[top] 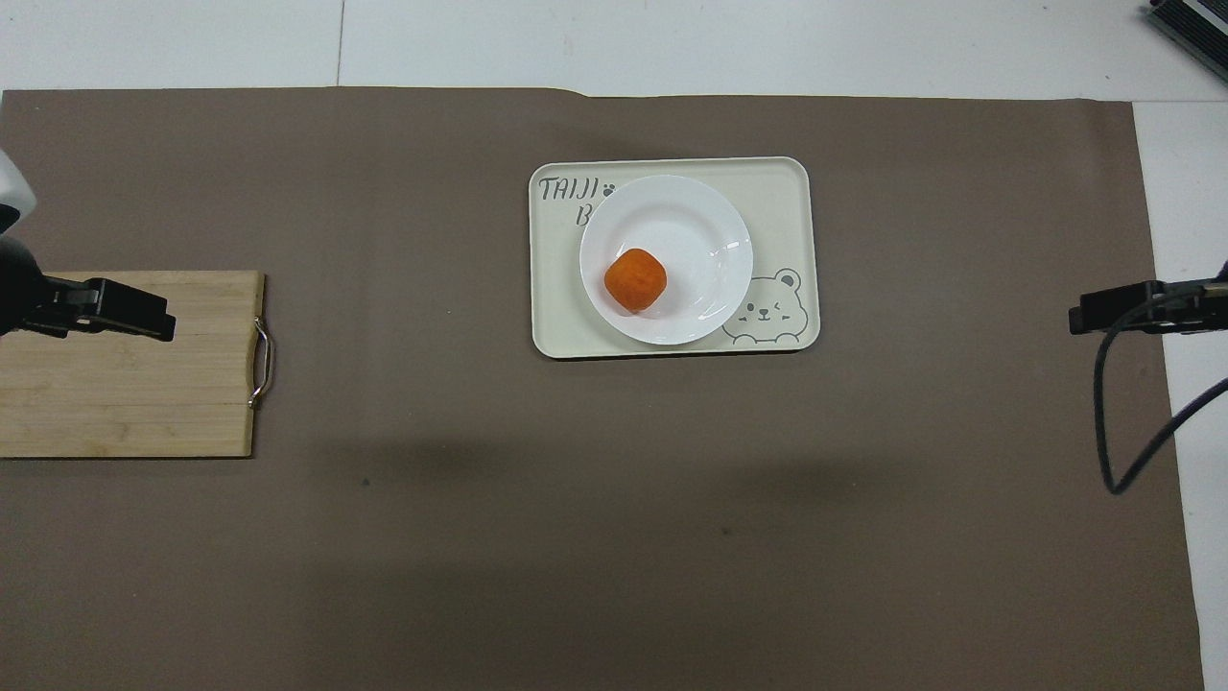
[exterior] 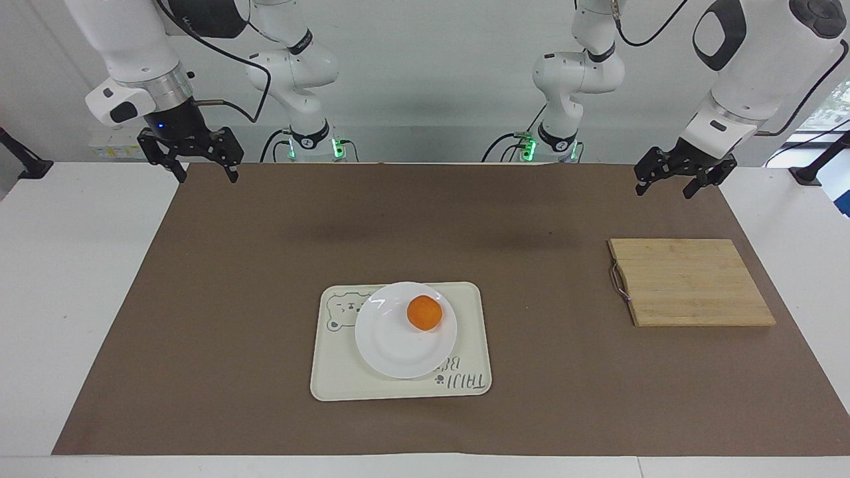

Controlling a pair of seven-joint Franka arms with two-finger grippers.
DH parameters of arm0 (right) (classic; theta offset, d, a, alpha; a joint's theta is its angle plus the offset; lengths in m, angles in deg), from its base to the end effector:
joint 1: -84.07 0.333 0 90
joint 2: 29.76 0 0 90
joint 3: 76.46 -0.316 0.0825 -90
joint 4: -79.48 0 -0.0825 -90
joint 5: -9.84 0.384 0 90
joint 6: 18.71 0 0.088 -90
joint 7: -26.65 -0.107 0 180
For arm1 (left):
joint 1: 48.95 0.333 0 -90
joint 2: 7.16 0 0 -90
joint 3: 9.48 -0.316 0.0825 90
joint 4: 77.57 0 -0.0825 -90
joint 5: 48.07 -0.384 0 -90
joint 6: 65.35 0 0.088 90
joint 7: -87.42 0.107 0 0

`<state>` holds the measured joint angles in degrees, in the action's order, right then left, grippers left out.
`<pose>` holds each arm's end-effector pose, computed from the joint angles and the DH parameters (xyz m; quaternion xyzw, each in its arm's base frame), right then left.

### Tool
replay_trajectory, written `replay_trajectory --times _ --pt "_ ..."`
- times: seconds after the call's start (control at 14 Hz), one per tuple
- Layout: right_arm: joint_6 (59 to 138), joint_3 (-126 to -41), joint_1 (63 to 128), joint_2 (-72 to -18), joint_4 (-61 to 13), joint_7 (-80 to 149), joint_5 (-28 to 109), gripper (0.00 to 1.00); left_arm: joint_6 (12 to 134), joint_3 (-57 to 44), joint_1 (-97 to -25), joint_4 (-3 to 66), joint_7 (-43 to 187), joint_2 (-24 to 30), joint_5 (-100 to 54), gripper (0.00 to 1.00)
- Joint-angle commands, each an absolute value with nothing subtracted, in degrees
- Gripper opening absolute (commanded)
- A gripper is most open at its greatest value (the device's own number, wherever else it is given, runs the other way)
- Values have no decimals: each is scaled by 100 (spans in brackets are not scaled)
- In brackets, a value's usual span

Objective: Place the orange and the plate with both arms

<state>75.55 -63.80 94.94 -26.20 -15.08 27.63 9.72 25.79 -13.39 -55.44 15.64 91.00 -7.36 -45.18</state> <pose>0.5421 -0.0209 0.6266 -0.9996 0.0070 -0.0278 0.0051 0.5529 -0.0302 0.6018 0.9982 -0.0528 -0.0161 0.0255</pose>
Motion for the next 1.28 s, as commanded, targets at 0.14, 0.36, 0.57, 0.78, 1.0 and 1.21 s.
replay_trajectory --times 0.14,0.36,0.57,0.78,1.0,1.21 --pt "7560 -6424 9488 -2563 -1422 2700 879 100 2421 -1308 -5502 1392 9129 -663 -4631 100" --pt "7551 -6433 9488 -2572 -1377 2718 879 100 2421 -1308 -5502 1401 9129 -663 -4631 100" --pt "7577 -6433 9514 -2563 -1386 2727 861 100 2421 -1308 -5502 1392 9129 -663 -4631 100" --pt "7551 -6450 9558 -2572 -1377 2727 818 100 2421 -1308 -5502 1401 9129 -663 -4631 100" --pt "7542 -6433 9541 -2546 -1412 2745 809 100 2421 -1308 -5502 1401 9129 -663 -4631 100" --pt "7516 -6441 9550 -2537 -1421 2745 809 100 2421 -1308 -5502 1392 9129 -663 -4631 100"
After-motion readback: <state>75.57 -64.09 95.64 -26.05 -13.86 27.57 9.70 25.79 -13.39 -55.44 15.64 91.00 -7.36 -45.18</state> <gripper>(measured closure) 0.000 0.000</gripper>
